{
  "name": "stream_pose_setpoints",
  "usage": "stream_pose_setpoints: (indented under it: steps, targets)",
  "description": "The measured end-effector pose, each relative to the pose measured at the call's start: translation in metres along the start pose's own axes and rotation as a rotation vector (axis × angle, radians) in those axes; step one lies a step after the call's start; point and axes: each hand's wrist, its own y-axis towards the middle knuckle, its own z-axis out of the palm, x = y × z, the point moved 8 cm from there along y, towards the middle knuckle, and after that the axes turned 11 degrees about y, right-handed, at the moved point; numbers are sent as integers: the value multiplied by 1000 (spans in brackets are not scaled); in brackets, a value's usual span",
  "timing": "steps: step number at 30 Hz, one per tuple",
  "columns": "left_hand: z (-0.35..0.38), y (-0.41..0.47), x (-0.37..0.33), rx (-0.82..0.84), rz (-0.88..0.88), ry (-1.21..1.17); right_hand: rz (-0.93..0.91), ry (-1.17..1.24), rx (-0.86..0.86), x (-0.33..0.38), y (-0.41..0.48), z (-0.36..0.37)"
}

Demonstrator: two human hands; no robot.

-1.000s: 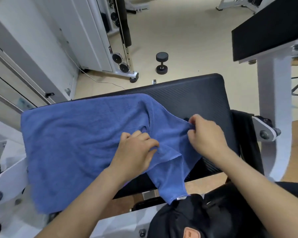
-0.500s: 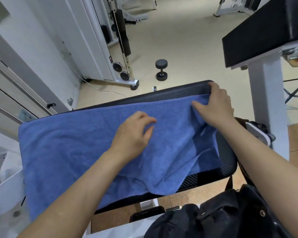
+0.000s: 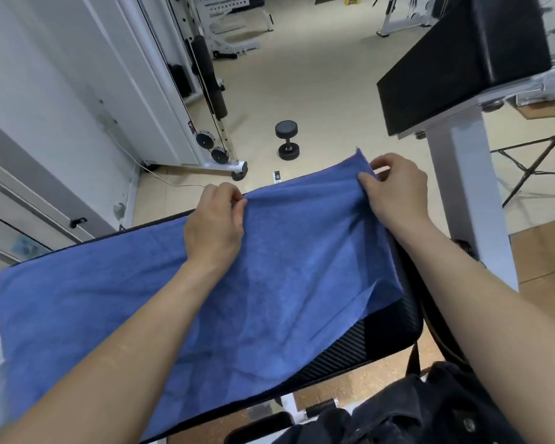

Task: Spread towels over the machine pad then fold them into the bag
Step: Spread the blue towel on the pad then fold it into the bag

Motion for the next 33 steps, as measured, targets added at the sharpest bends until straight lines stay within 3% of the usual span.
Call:
stream_pose_setpoints:
  steps: [3, 7, 9, 11, 14, 21, 27, 33]
  targets:
    - [-5, -2, -12, -39, 27, -1, -84, -76, 89, 10, -7, 16]
    - [10, -65, -54, 129, 380, -68, -200, -301, 187, 8, -46, 8]
    - [26, -118, -74, 312, 539, -39, -138, -417, 319, -9, -69, 2]
    - [47, -160, -79, 521, 590, 50, -39, -547, 488, -32, -95, 0]
    - [63, -185, -74, 596, 585, 158, 85, -692, 595, -58, -126, -8]
    - [65, -209, -86, 490, 768, 364, 87, -806, 520, -70, -144, -11]
    - [68, -211, -82, 478, 735, 349, -1, -849, 453, -80, -148, -10]
    - [71, -208, -75, 531, 687, 235, 34, -636, 389, -84, -147, -22]
